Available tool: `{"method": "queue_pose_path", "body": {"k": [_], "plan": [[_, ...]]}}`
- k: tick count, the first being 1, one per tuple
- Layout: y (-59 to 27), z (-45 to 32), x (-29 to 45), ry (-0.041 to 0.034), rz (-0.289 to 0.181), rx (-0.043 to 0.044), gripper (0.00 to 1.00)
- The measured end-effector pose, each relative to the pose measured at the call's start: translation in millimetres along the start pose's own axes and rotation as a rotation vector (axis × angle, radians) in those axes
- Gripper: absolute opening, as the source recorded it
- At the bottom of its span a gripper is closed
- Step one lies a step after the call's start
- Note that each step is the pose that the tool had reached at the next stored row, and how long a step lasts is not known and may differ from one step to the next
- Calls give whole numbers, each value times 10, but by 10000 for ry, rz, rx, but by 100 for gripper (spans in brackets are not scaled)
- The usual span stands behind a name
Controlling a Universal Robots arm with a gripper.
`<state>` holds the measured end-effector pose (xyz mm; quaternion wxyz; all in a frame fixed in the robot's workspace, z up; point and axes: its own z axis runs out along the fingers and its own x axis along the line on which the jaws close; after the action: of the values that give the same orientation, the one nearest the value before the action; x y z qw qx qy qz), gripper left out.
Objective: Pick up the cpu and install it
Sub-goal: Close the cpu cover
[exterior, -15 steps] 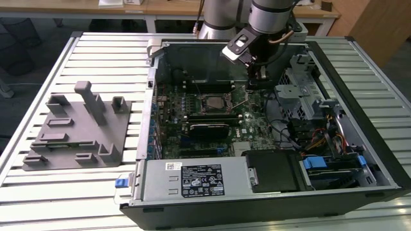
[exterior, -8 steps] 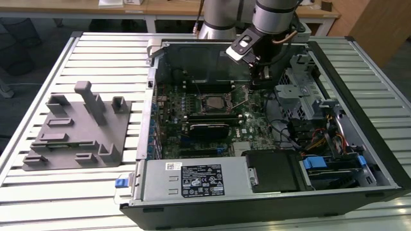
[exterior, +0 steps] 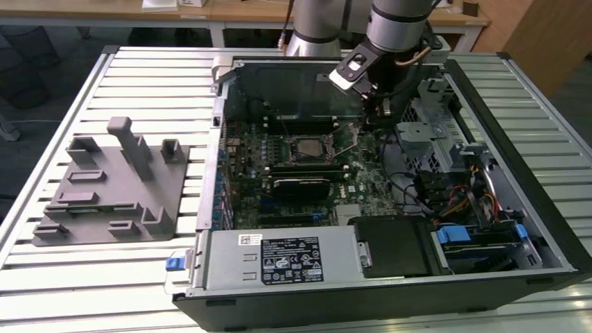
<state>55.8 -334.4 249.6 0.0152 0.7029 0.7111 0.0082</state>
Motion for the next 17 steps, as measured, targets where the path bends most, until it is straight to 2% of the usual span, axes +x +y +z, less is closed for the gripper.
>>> {"method": "queue_pose_path", "body": {"k": [4,9,17], "plan": [[0,43,1,0,0,0,11],[-17,52,1,-2,-1,0,11],[-132,49,2,9,0,-1,11]]}}
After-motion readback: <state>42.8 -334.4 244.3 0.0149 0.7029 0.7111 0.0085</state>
